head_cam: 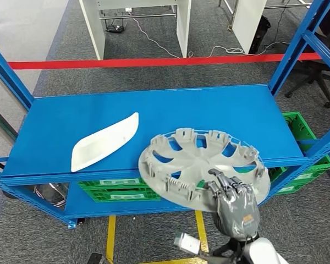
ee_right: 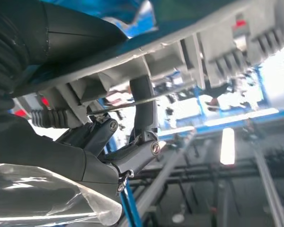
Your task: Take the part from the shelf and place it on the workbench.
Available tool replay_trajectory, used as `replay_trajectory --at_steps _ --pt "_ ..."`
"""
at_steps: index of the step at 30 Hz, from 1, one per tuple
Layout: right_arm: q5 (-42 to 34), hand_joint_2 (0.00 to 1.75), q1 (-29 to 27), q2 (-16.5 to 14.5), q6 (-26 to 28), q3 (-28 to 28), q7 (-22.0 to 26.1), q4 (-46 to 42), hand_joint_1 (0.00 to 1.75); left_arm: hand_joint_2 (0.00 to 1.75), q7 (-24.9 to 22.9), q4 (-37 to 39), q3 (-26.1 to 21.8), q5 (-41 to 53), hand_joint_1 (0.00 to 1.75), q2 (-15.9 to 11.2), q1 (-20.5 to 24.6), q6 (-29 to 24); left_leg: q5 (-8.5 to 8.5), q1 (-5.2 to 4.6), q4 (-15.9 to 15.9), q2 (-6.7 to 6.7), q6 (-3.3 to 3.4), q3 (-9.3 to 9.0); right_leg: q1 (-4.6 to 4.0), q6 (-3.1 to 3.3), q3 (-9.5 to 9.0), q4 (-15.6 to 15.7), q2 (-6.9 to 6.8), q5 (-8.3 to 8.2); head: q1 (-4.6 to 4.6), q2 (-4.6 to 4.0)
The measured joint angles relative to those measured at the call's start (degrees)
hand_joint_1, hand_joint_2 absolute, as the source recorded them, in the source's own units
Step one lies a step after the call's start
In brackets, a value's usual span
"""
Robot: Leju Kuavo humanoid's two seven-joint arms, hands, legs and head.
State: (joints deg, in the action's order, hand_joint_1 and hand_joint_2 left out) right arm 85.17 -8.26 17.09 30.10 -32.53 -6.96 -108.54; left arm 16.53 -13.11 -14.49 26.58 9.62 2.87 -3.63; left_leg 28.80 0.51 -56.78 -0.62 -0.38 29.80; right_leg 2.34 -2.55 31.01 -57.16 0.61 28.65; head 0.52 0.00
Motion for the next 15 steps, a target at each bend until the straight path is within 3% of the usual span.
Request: replay_trajectory --at_steps 7,11,13,15 --pt "0.3 1.75 -2.0 0.0 0.9 -1.0 0.0 -2.8 1.75 1.75 0.5 0.0 -0.8 -0.2 0.0 0.0 0.0 0.4 -0.01 -0.02 0.0 0.01 0.01 -0.04 0.01 -0.02 -0.02 0.0 0.0 -0.03 0.0 0.0" --pt "-3.8 1.75 -3.2 -0.1 6.3 -1.8 1.2 -3.6 1.75 1.75 2.7 0.0 -1.8 -1.8 0.0 0.1 0.0 2.2 -0.01 -0.02 0.0 0.01 0.01 -0.05 0.01 -0.03 -0.01 0.0 0.01 -0.03 0.0 -0.01" --pt "-10.3 1.75 -4.2 -0.9 8.2 -2.1 5.7 -4.6 1.75 1.75 4.1 0.0 -2.4 -2.2 0.0 0.2 0.0 2.8 0.0 -0.01 0.0 0.02 0.01 -0.04 0.01 -0.02 0.01 0.0 0.03 -0.03 0.0 -0.01" --pt "-19.8 1.75 -5.5 -2.8 8.5 -1.7 14.7 -5.4 1.75 1.75 5.2 0.0 -2.9 -2.4 0.0 0.4 0.2 3.0 0.01 -0.02 0.0 0.02 0.01 -0.03 0.02 -0.02 0.03 0.0 0.02 -0.02 0.02 -0.01"
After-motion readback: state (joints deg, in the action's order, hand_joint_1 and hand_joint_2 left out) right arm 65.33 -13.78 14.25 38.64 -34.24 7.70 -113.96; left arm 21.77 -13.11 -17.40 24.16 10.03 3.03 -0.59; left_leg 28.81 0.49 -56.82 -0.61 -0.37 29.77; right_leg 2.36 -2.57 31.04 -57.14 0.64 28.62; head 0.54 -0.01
